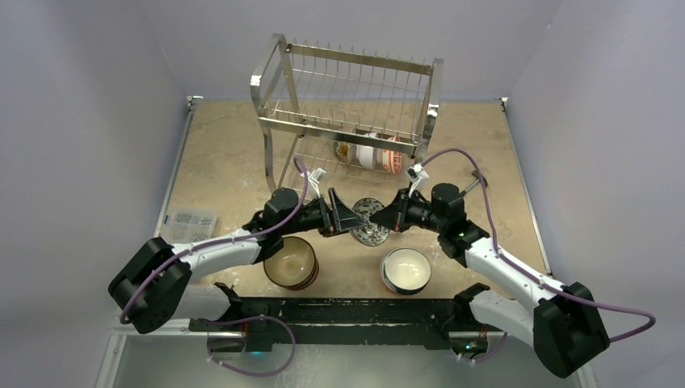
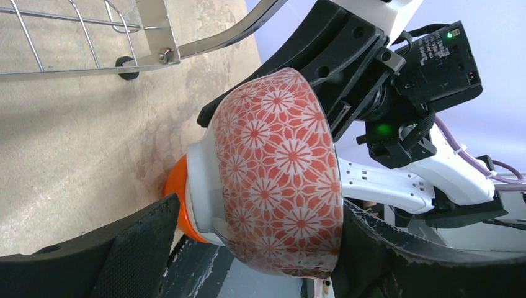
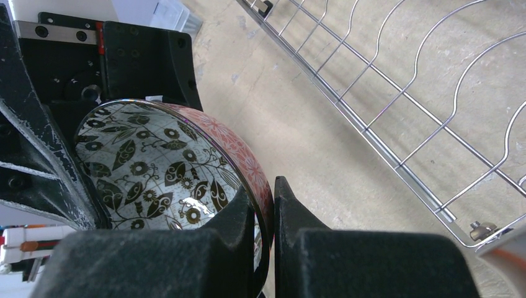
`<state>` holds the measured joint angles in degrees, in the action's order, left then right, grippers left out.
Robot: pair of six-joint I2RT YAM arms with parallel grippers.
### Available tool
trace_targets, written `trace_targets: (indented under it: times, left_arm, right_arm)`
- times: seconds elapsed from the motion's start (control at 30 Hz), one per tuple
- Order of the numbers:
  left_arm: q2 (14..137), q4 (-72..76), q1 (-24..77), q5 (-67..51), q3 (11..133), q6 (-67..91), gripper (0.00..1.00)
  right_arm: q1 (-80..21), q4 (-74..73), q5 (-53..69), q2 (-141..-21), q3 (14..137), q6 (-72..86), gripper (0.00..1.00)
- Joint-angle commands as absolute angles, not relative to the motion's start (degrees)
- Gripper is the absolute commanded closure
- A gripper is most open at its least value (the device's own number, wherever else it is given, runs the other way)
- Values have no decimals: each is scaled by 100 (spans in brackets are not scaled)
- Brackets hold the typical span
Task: Load the bowls into the dish rack
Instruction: Place the bowl in the dish rack.
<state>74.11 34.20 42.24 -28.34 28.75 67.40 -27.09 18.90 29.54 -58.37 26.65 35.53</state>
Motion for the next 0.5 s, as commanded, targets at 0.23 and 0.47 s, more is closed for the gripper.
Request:
trace_targets:
  times: [0.23,0.47]
  left_arm:
    - [7567,3932,4353,-2834,2823,6878,44]
    - [7587,4069,4346,-2769,2740,7028,75]
  right_arm:
    - [-2711,2292,3033,-5663,2957,3717,100]
    - [-2704,2094,2862,-5610,3030,3701,81]
